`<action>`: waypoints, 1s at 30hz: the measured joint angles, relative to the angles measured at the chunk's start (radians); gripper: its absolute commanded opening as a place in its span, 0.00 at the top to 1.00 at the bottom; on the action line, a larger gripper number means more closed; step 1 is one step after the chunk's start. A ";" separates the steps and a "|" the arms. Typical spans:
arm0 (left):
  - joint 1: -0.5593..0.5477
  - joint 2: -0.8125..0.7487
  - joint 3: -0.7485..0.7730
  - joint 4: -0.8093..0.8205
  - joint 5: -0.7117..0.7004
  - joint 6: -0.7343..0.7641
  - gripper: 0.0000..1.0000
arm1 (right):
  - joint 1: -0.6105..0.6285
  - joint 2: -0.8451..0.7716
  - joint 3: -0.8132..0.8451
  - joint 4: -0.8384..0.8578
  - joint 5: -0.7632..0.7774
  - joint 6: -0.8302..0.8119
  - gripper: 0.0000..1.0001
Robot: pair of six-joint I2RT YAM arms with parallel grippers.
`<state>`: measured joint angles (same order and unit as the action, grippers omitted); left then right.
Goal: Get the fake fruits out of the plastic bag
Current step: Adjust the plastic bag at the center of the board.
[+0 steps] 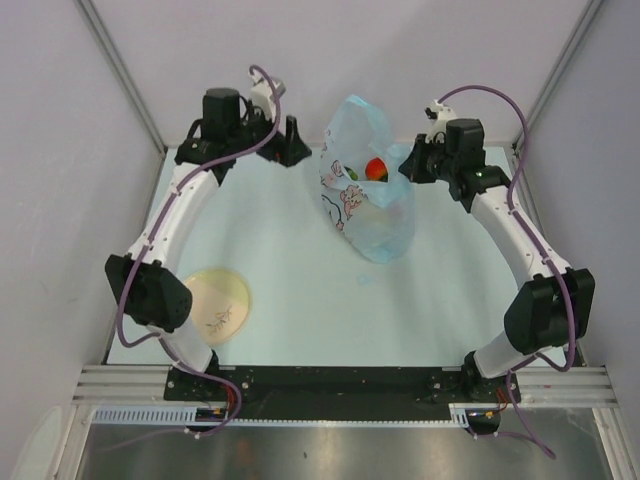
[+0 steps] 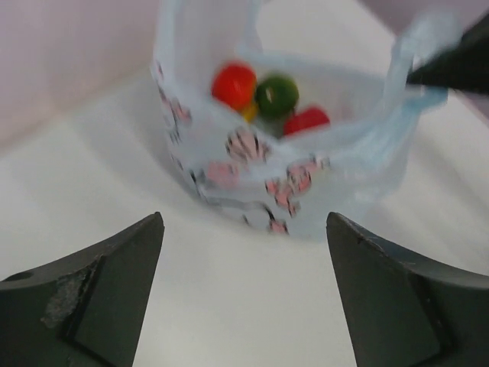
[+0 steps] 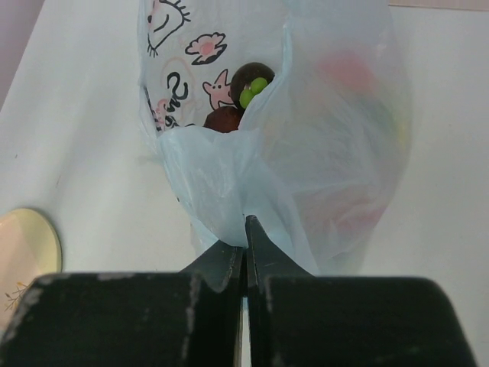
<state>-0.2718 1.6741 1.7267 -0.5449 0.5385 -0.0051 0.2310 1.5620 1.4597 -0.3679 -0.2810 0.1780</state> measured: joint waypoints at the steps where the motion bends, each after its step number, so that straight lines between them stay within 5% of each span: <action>1: 0.000 0.020 0.045 0.025 -0.003 0.018 0.00 | 0.000 -0.004 0.000 0.000 0.000 0.000 1.00; 13: -0.137 0.570 0.597 0.280 -0.094 0.256 0.00 | 0.001 -0.031 -0.006 -0.024 -0.001 -0.006 1.00; 22: -0.214 0.750 0.605 0.497 -0.382 0.206 0.06 | 0.002 -0.045 -0.044 -0.031 0.003 -0.010 1.00; 24: -0.214 0.760 0.605 0.573 -0.467 0.205 0.25 | 0.002 -0.046 -0.051 -0.032 0.003 -0.014 1.00; 27: -0.214 0.762 0.609 0.657 -0.558 0.193 0.97 | 0.003 -0.046 -0.058 -0.032 0.004 -0.016 1.00; 30: -0.208 0.761 0.620 0.700 -0.586 0.198 1.00 | 0.003 -0.050 -0.071 -0.029 0.008 -0.018 1.00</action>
<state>-0.4793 2.4351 2.3463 0.1547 -0.0471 0.1932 0.2340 1.5120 1.3888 -0.3973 -0.2733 0.1600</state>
